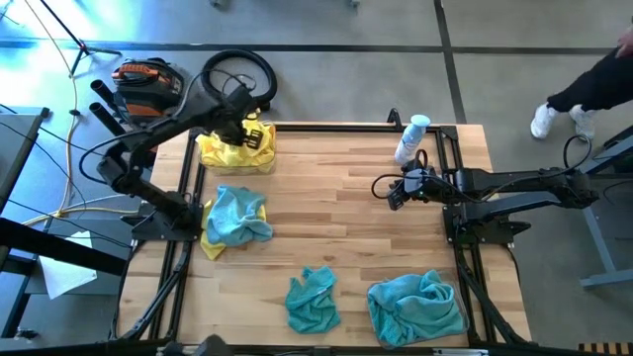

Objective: Sort microfiber towel by color & place in baskets
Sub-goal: Put the yellow towel into the top transparent bin

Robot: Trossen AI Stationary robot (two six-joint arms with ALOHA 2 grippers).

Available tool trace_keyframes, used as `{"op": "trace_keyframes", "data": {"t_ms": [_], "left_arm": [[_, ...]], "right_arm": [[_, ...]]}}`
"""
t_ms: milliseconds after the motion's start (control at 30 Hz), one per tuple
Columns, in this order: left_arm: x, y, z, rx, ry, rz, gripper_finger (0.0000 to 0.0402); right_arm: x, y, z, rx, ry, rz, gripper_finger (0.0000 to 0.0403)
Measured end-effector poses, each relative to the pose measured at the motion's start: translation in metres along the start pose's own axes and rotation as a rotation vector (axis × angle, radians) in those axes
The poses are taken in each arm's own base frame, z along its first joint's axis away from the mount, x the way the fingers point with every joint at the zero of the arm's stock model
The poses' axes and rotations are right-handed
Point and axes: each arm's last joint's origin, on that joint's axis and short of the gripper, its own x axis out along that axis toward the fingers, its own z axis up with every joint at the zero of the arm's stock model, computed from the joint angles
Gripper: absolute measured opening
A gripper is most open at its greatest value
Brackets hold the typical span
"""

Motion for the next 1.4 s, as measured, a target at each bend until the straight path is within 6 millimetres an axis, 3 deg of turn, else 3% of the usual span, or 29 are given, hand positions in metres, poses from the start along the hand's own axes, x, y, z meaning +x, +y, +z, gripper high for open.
{"op": "trace_keyframes", "data": {"t_ms": [167,267,467,700,1000,1400], "left_arm": [[0.054,0.003,-0.006,-0.120,-0.049,-0.092,0.0000],[0.075,0.003,-0.013,-0.189,-0.023,-0.108,0.0000],[0.102,0.001,-0.023,-0.226,0.063,-0.093,0.0007],[0.121,-0.003,-0.023,-0.237,0.121,-0.090,0.0056],[0.109,-0.002,-0.022,-0.275,0.090,-0.140,0.0094],[0.037,0.010,-0.022,-0.324,-0.049,-0.226,0.0095]], "right_arm": [[0.000,0.000,0.000,-0.001,-0.002,-0.002,0.0099],[0.000,0.000,0.000,-0.001,-0.002,-0.002,0.0099],[0.000,0.000,0.000,-0.001,-0.001,-0.002,0.0099],[0.000,0.000,0.000,0.002,-0.001,-0.001,0.0099],[0.000,0.000,0.000,0.000,-0.001,-0.001,0.0099],[0.000,0.000,0.000,-0.009,0.001,0.001,0.0099]]}}
